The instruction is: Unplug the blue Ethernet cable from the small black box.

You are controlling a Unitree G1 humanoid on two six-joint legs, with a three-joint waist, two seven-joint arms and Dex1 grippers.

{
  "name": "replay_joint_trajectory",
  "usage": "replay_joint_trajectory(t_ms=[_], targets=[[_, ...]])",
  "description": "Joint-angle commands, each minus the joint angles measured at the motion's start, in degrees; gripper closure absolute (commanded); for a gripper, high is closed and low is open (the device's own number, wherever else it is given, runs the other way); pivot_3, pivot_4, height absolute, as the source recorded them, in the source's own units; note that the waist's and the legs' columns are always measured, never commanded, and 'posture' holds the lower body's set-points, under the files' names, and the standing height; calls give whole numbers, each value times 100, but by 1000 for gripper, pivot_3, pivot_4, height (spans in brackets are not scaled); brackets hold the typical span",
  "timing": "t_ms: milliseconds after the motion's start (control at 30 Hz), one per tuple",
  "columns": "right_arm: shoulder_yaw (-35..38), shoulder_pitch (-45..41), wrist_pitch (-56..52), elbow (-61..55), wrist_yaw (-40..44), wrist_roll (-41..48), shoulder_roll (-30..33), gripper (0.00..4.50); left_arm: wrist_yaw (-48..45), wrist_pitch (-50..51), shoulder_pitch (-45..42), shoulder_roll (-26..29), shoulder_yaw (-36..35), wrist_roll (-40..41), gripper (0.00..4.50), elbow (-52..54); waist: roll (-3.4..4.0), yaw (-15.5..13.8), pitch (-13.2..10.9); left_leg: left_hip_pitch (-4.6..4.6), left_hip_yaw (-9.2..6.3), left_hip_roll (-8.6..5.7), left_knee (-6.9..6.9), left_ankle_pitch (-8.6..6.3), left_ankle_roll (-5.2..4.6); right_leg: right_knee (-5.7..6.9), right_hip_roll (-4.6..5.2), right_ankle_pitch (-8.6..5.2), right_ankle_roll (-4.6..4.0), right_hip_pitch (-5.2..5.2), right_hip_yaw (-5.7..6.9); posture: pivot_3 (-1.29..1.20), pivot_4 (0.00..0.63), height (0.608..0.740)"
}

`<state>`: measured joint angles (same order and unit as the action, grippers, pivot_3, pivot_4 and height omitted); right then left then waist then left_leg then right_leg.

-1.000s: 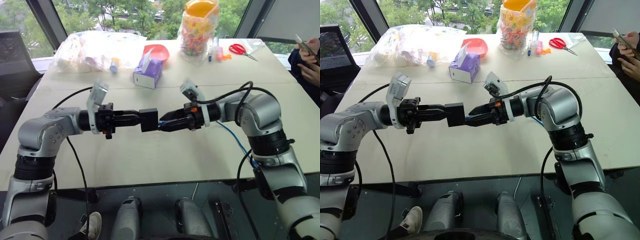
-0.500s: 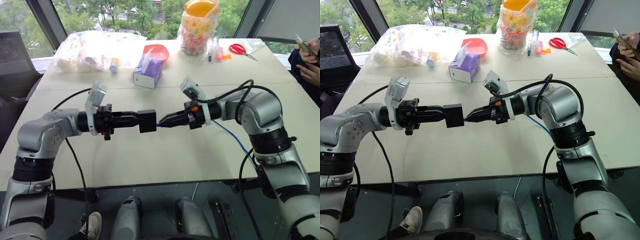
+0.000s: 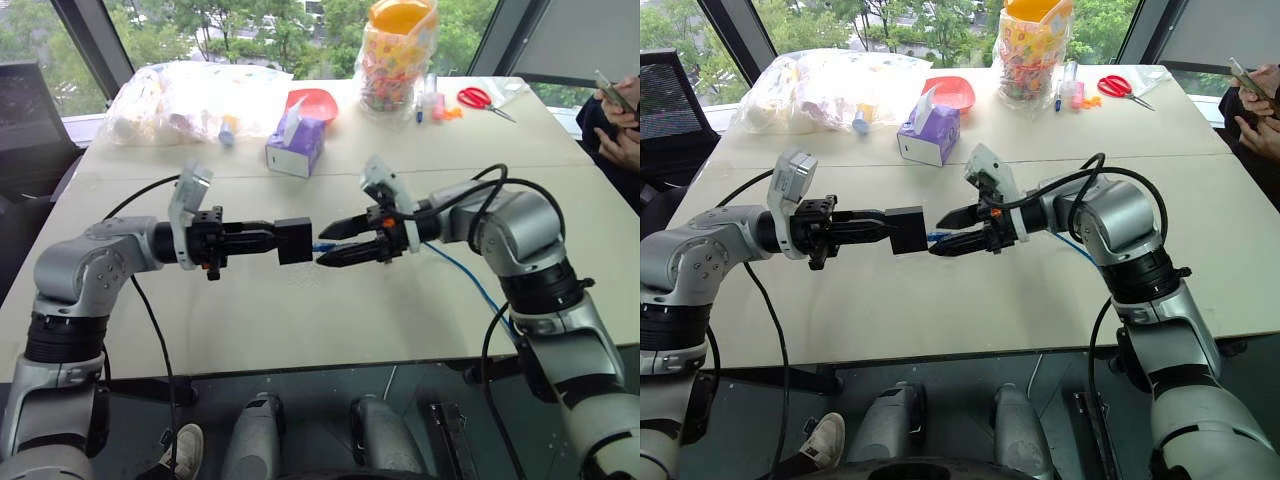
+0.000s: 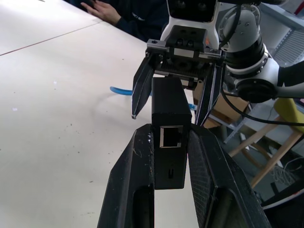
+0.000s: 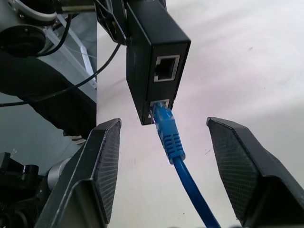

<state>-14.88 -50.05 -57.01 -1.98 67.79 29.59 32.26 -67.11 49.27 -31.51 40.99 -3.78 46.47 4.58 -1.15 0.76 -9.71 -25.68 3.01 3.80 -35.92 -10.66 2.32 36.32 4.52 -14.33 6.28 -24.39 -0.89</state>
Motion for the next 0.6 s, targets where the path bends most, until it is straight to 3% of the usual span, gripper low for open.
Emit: replay_joint_trajectory(t_ms=[33,600], targets=[[41,-77,43,-152,15,45,67,1810,10,-83,-49,32,-183,59,4081,120,0,-2,0,-1,0,0,0,0,0,0,0,0,0,0,0,0,150,735],[105,-378,-478,184,13,305,22,1810,153,-50,-51,-15,-182,136,4081,235,0,-2,0,-2,0,0,0,0,0,0,0,0,0,0,0,0,150,735]])
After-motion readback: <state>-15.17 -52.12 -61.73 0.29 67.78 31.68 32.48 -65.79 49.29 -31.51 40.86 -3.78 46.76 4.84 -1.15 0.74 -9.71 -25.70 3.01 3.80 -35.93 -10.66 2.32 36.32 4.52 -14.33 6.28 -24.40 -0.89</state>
